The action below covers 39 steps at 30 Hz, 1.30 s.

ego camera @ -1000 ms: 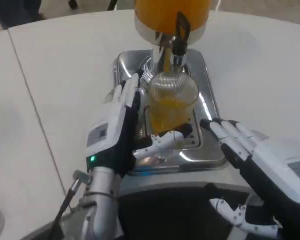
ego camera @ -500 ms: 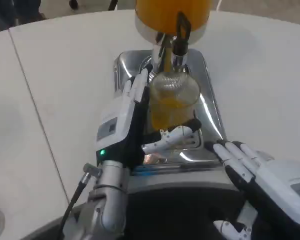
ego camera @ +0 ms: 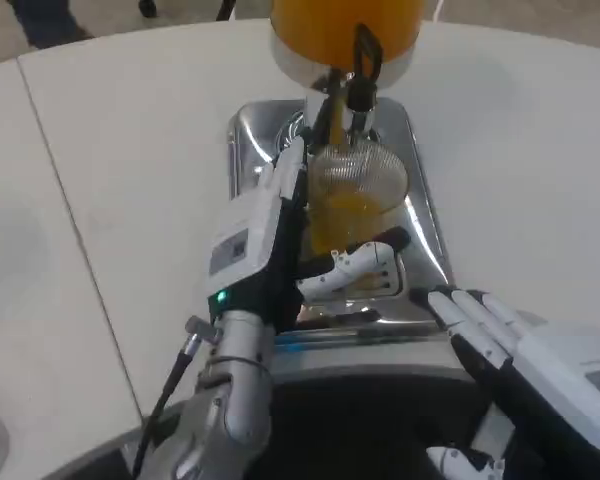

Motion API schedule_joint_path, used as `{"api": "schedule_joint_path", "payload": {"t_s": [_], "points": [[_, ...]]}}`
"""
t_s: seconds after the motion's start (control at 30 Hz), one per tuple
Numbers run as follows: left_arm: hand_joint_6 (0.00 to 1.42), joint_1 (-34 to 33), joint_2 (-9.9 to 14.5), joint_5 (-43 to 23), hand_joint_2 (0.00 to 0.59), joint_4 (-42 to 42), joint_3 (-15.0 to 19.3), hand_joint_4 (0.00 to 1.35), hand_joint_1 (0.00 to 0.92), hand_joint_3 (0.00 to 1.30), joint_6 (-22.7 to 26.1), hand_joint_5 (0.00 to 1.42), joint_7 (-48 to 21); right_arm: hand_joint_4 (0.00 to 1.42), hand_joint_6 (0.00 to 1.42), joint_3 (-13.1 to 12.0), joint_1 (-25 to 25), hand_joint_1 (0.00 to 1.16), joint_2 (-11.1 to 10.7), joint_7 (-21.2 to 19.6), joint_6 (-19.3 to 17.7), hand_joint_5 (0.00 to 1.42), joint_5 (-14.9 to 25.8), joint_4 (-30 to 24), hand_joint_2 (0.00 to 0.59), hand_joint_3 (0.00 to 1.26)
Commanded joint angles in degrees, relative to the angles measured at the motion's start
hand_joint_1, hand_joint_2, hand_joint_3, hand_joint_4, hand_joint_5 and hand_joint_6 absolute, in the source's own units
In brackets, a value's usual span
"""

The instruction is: Grasp the cup under the faucet to collect the drink, then remove the cup.

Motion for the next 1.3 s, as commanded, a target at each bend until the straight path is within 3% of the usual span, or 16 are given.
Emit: {"api": "schedule_joint_path", "payload": {"t_s": [0.03,0.17,0.27,0.43,0.53,0.63,0.7,0.9,1.17,1.3], "points": [[0.15,0.0,-0.6,-0.2,0.042,-0.1,-0.6,0.0,0.277,0.0,-1.7,0.11,1.3,0.0,0.08,-0.1,0.5,0.39,0.9,1.7,1.6,0.0,-0.1,-1.4,0.494,0.01],[0.32,0.2,-1.7,0.4,0.048,0.7,-1.4,0.0,0.326,0.0,-0.9,0.27,2.8,0.0,0.08,-0.3,0.0,0.39,1.1,3.2,2.4,0.0,-0.5,-2.6,0.494,0.01],[0.67,-0.4,-2.8,0.3,0.051,1.8,-1.9,0.13,0.375,0.04,-0.2,0.48,3.7,0.0,0.09,-0.9,0.8,0.38,1.4,4.0,3.1,0.0,-0.9,-3.7,0.5,0.01],[1.12,-1.3,-5.4,1.2,0.057,3.3,-3.3,0.38,0.442,0.23,1.6,0.8,6.1,0.0,0.09,-2.1,3.1,0.37,3.0,3.9,3.0,0.0,-2.2,-5.6,0.495,0.02],[1.39,-2.0,-7.3,2.2,0.065,4.8,-4.2,0.66,0.503,0.43,2.8,1.04,9.3,0.0,0.1,-1.5,4.6,0.34,5.1,4.3,2.2,0.0,-4.2,-5.7,0.504,0.02],[1.42,-2.1,-8.9,2.3,0.069,5.9,-4.7,1.01,0.53,0.71,2.9,1.28,14.0,0.0,0.1,-0.1,6.1,0.34,7.4,4.6,0.8,0.0,-6.3,-5.7,0.503,0.02],[1.42,-2.1,-9.7,2.2,0.06,6.5,-4.8,1.13,0.56,0.86,1.8,1.37,17.9,0.0,0.1,1.4,6.5,0.34,8.9,4.9,0.1,0.0,-8.0,-5.7,0.502,0.02],[1.42,-2.0,-9.7,1.0,0.047,8.1,-4.2,1.16,0.61,1.0,-1.5,1.42,21.9,0.0,0.08,3.4,6.2,0.32,11.7,6.6,-1.0,0.0,-10.1,-5.7,0.51,0.02],[1.42,-2.3,-8.2,-0.2,0.047,9.0,-3.0,1.15,0.641,1.04,-3.5,1.41,21.8,0.0,0.08,0.3,3.9,0.32,11.7,8.9,-1.0,0.0,-6.9,-5.7,0.511,0.02],[1.42,-2.2,-7.0,-0.2,0.047,8.4,-2.4,1.14,0.643,1.05,-4.5,1.41,21.8,0.0,0.08,-1.0,1.5,0.32,10.4,10.6,0.5,0.0,-4.7,-5.6,0.511,0.02]]}}
